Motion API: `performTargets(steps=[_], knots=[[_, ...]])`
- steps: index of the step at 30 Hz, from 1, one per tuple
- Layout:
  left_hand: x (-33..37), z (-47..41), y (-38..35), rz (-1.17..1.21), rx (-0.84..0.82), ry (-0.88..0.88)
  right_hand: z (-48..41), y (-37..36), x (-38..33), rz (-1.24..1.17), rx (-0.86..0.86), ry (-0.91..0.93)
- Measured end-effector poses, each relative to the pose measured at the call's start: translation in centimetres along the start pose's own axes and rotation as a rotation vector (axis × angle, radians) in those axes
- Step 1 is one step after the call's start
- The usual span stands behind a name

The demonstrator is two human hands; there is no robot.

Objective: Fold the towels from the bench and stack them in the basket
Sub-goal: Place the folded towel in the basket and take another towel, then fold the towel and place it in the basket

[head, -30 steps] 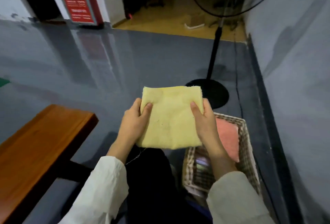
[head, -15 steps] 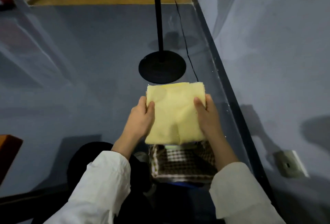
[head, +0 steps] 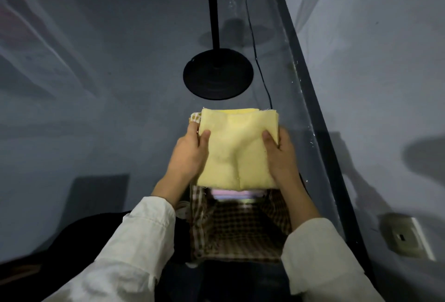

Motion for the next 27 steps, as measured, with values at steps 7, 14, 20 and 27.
performTargets(steps=[7,14,20,27], knots=[[-2.6,-1.0,-1.7,-0.210,-0.040,0.052,-1.1,-1.0,0.7,0.430,-0.036,0.135],[-2.3,0.0,0.5,-0.356,-0.001,-0.068,1.2,-2.9,-2.1,0.475,-0.089,0.298],[-3.5,1.6,7.3,-0.400,0.096,-0.073,5.6,-7.8,-8.3,0.341,-0.155,0.529],[-10.0,6.6,21.2,-0.472,0.300,0.096,15.3,-17.7,-16.1,0.338,-0.393,0.759]])
Point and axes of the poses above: each hand's wrist, its own z-axis away from the middle knuckle, its own y-axis out of the back of the hand, x = y × z, the point moved 5 cm from there along -z, towards the middle knuckle, and after that the axes turned 10 degrees about x, right-handed, at the moved point
